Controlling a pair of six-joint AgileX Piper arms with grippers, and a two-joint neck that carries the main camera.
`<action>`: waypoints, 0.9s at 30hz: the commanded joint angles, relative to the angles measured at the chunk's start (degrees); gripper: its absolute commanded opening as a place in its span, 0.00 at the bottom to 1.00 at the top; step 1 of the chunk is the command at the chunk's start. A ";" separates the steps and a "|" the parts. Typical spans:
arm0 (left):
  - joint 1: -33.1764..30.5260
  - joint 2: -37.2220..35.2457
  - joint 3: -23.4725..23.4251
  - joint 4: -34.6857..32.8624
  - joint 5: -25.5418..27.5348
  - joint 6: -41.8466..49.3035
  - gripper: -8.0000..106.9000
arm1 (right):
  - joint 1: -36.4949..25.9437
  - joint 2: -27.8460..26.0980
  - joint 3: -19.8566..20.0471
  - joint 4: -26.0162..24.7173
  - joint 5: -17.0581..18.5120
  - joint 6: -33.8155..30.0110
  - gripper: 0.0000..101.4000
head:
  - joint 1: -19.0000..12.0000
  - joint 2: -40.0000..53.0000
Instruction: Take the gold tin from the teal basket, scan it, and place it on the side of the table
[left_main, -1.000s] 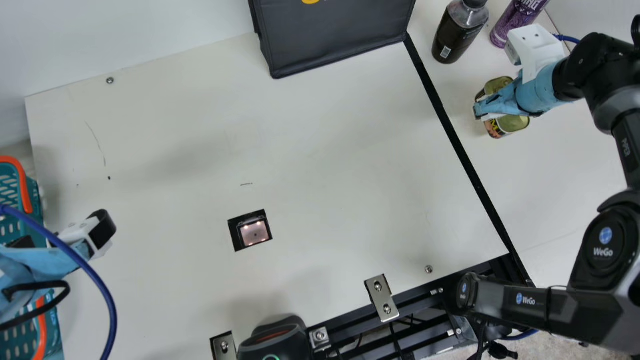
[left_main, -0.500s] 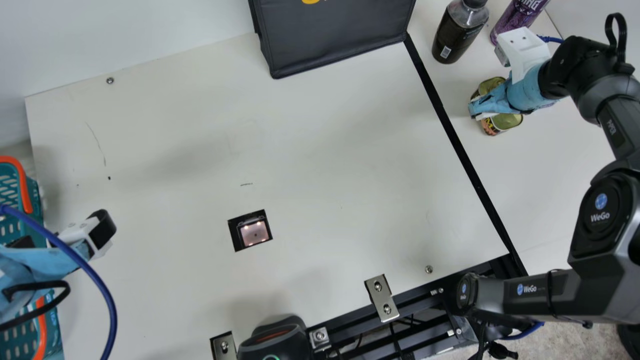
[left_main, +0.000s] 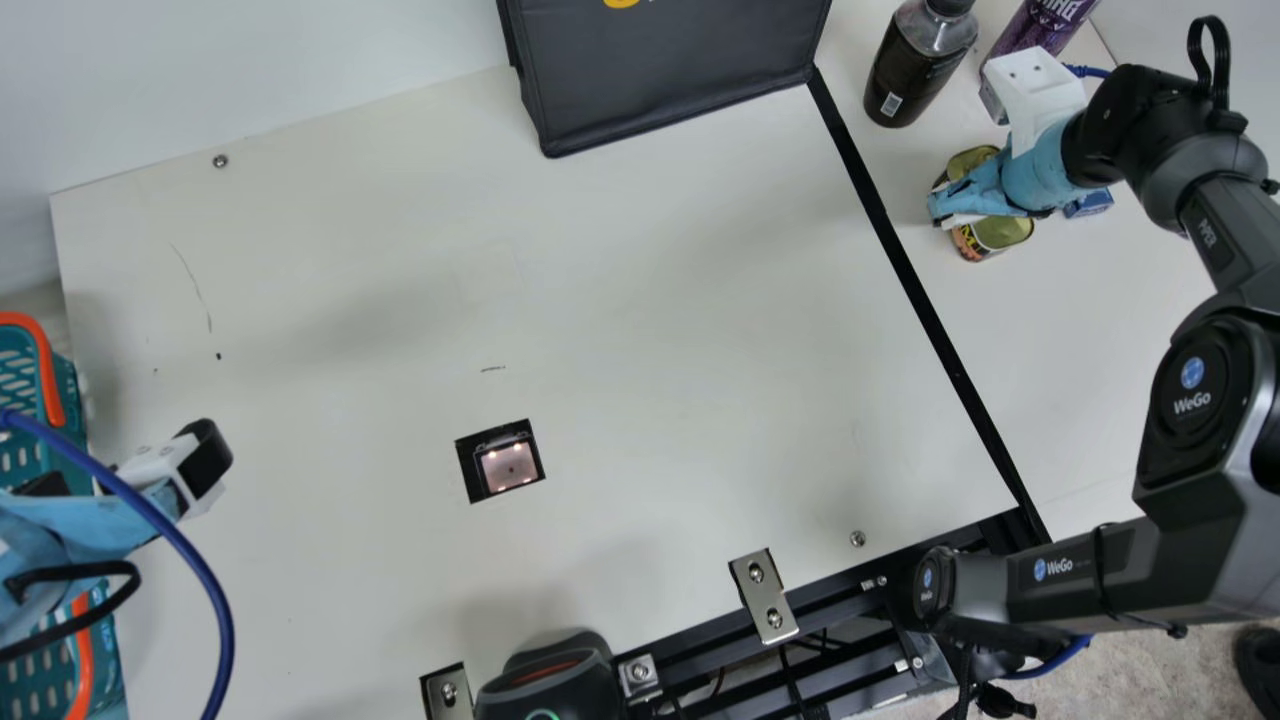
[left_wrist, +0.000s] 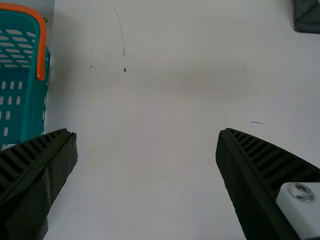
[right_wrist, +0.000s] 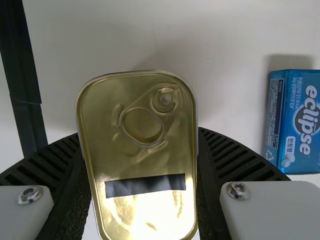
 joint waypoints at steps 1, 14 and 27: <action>0.00 0.00 0.00 0.00 0.00 0.00 0.85 | 0.06 0.07 -0.14 0.16 0.27 0.06 0.49 | -1.66 -0.13; 0.00 0.00 0.00 0.00 0.00 0.00 0.85 | 0.36 -0.36 -0.88 0.83 1.32 0.07 0.92 | -1.66 -0.13; 0.00 0.00 0.00 0.00 0.00 0.00 0.85 | 2.93 -6.99 -2.24 -1.01 7.31 6.04 0.94 | -1.66 -0.13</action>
